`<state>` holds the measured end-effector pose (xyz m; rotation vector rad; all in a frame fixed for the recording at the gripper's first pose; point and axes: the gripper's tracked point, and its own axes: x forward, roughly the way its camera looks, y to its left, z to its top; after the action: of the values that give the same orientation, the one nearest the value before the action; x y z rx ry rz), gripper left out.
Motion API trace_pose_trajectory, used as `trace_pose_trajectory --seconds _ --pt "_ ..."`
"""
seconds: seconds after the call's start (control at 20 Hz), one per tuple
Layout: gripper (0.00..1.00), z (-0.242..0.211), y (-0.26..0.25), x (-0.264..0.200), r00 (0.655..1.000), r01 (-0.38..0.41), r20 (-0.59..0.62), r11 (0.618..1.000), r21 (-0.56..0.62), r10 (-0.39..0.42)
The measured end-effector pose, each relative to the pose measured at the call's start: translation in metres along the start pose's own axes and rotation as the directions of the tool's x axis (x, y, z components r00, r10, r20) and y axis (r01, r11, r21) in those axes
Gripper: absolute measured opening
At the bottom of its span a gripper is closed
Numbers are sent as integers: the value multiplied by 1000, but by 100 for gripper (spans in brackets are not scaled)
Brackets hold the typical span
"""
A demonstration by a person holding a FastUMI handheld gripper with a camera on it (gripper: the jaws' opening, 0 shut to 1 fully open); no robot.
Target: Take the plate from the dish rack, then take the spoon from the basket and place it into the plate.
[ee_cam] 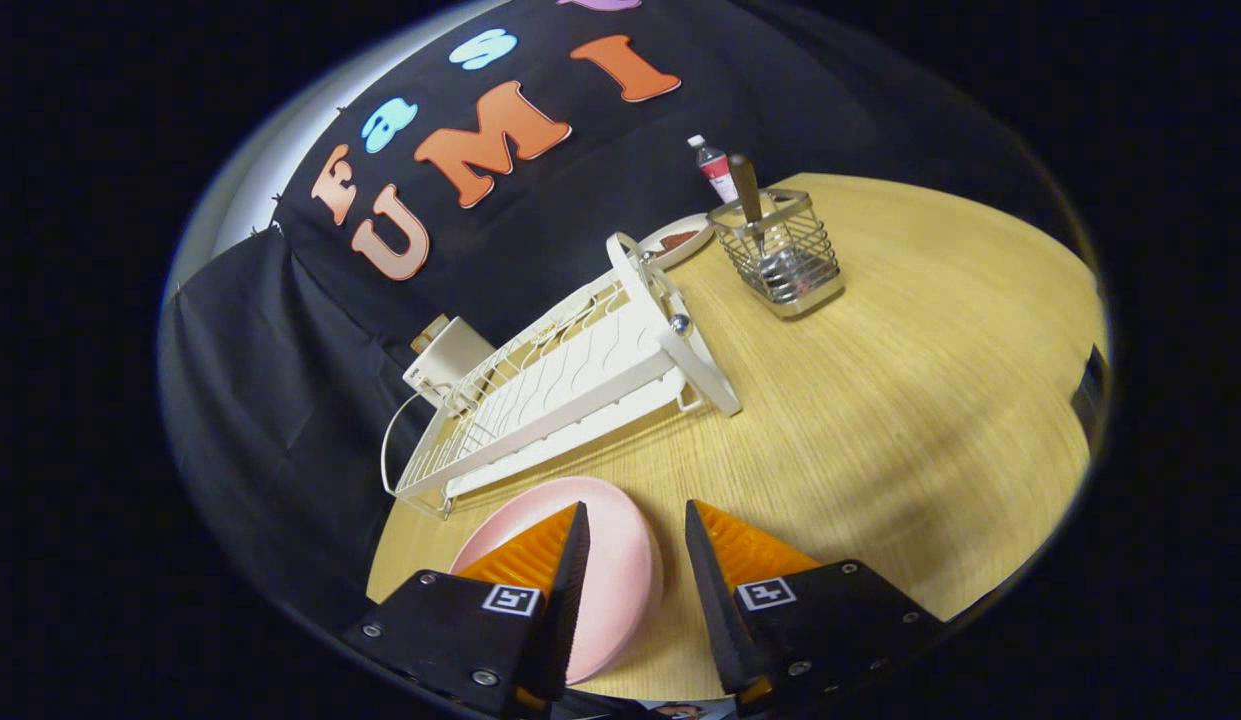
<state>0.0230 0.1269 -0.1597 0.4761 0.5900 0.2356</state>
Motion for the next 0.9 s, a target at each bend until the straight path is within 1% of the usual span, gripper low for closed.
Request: trace_pose_trajectory --seconds 0.05,0.1,0.15,0.2,0.25,0.35,0.45,0.6,0.65,0.7,0.9 --pt "65 8 -8 -1 999 32 33 999 -33 -31" --pt "69 16 -14 -4 996 61 69 996 -62 -57" --pt "78 28 -18 -7 990 87 118 993 -75 -78" --pt "83 39 -20 -11 982 107 164 990 -95 -91" --pt "89 50 -23 -16 972 135 209 984 -120 -107" --pt "97 69 -29 -23 947 196 289 965 -173 -140" --pt "98 90 -33 -28 915 260 364 944 -205 -173" --pt "99 121 -42 -29 852 361 478 901 -240 -214" --pt "98 127 -43 -28 840 376 497 894 -243 -218" --pt "99 131 -42 -24 835 380 507 890 -251 -214" --pt "99 156 -55 -1 799 430 550 870 -240 -243"
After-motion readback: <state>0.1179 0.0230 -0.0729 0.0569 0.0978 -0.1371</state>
